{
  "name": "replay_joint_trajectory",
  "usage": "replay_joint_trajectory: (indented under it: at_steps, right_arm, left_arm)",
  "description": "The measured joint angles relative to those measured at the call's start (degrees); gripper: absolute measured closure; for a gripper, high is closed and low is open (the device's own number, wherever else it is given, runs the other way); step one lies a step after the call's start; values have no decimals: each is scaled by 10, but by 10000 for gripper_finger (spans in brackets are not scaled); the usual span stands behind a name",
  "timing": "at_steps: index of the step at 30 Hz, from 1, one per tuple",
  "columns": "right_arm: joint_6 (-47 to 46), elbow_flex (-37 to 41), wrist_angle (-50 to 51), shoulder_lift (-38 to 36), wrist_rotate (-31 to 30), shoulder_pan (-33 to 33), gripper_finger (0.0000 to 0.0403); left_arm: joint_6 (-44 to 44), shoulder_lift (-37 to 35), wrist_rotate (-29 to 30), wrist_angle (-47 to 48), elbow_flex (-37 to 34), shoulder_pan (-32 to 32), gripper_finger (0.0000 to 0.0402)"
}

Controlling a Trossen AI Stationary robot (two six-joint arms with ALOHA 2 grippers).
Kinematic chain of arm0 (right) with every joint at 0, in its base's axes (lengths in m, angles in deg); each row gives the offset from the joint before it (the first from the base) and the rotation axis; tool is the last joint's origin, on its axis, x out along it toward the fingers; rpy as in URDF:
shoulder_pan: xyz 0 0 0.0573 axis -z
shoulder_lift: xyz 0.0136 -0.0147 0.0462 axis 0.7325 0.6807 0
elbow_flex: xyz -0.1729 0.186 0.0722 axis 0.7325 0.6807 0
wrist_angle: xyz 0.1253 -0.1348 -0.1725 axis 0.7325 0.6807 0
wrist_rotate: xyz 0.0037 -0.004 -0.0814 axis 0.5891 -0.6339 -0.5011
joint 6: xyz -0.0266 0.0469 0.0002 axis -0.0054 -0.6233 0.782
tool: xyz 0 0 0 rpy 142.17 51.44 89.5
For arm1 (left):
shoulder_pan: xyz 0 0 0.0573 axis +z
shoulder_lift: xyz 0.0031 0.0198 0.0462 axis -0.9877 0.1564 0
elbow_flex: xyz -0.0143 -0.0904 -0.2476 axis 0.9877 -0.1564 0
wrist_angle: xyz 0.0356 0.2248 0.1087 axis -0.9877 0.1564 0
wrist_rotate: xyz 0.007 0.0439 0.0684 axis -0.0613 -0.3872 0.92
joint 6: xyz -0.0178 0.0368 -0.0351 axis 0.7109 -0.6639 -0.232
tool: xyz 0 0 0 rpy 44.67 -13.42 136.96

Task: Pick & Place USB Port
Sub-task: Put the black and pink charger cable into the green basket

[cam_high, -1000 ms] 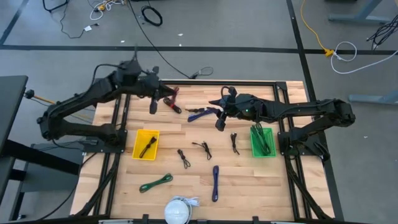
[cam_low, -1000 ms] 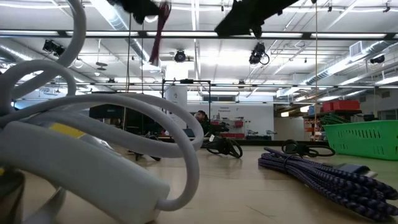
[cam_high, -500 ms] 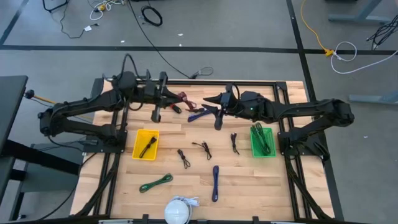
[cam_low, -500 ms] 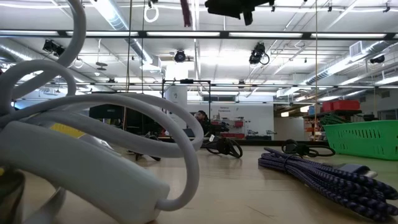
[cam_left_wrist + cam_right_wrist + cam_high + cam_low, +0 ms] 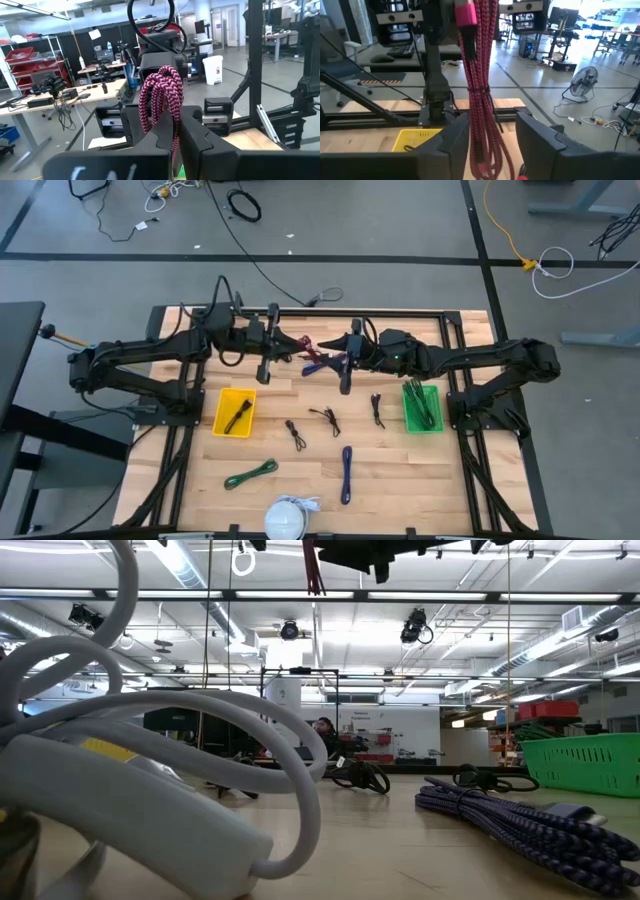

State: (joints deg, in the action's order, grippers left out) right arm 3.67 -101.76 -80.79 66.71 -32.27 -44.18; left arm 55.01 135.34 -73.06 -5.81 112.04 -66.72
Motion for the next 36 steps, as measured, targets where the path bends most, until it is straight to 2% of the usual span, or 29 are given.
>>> replay_joint_trajectory:
  at_steps: [6,13,15,18,20,28,36]
  right_arm:
    - [-10,0,-7,1,1,0,220]
    - [-8,0,-25,7,2,0,237]
    - [-7,0,-23,7,-8,0,265]
    - [5,0,-22,7,-23,-1,354]
    - [17,0,-21,7,-21,-1,382]
    - [4,0,-7,2,-30,-2,390]
    - [-14,0,98,-56,-132,-27,390]
  left_arm:
    - [1,12,2,-18,1,-1,390]
    - [4,44,3,-54,0,-11,390]
    - [5,49,5,-57,0,-14,390]
    - [5,49,8,-57,0,-13,386]
    - [5,49,8,-56,0,-13,378]
    - [5,49,4,-47,0,-13,335]
    - [0,-12,-3,28,0,18,325]
